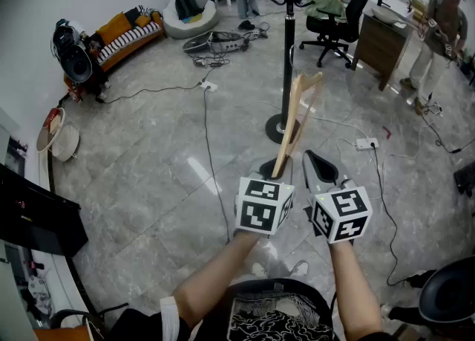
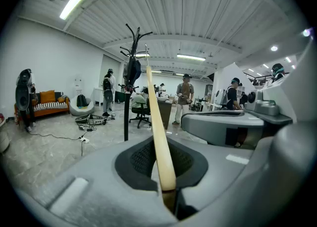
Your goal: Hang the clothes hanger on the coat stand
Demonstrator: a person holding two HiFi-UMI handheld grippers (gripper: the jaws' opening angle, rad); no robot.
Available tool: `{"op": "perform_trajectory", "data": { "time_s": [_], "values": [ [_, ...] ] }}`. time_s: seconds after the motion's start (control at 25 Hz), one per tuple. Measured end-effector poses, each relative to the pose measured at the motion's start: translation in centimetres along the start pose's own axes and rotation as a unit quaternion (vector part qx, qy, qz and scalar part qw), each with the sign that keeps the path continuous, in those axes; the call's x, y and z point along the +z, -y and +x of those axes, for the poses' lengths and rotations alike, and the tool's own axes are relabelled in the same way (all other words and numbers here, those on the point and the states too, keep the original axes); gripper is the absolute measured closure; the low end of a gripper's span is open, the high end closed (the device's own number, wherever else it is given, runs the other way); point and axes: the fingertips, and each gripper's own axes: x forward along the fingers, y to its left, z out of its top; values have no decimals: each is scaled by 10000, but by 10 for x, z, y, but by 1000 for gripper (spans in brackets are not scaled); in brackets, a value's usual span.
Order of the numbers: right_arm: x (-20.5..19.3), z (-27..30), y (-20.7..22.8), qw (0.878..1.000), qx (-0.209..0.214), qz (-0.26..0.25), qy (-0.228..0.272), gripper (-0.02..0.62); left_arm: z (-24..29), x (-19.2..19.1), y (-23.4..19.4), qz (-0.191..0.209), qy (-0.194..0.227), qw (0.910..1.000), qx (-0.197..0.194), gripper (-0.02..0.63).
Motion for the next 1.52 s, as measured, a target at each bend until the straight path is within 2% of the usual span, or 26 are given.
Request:
{"op": "perform_trajectory", "data": {
  "time_s": [0.52, 0.92, 1.2, 1.52],
  "values": [
    [3, 36, -25, 9999, -63, 71, -93, 595, -6, 6, -42, 32, 33, 9999, -116, 584],
    [7, 81, -18, 9999, -11, 144, -84, 595, 17, 10, -81, 93, -71, 9999, -69, 584],
    [8, 127, 10, 9997, 21, 192, -120, 595, 63, 17, -107, 115, -191, 9997, -107, 584],
    [22, 184, 61, 9996, 34, 218, -171, 595, 130, 48, -129, 139, -263, 9993, -216, 584]
  ]
}}
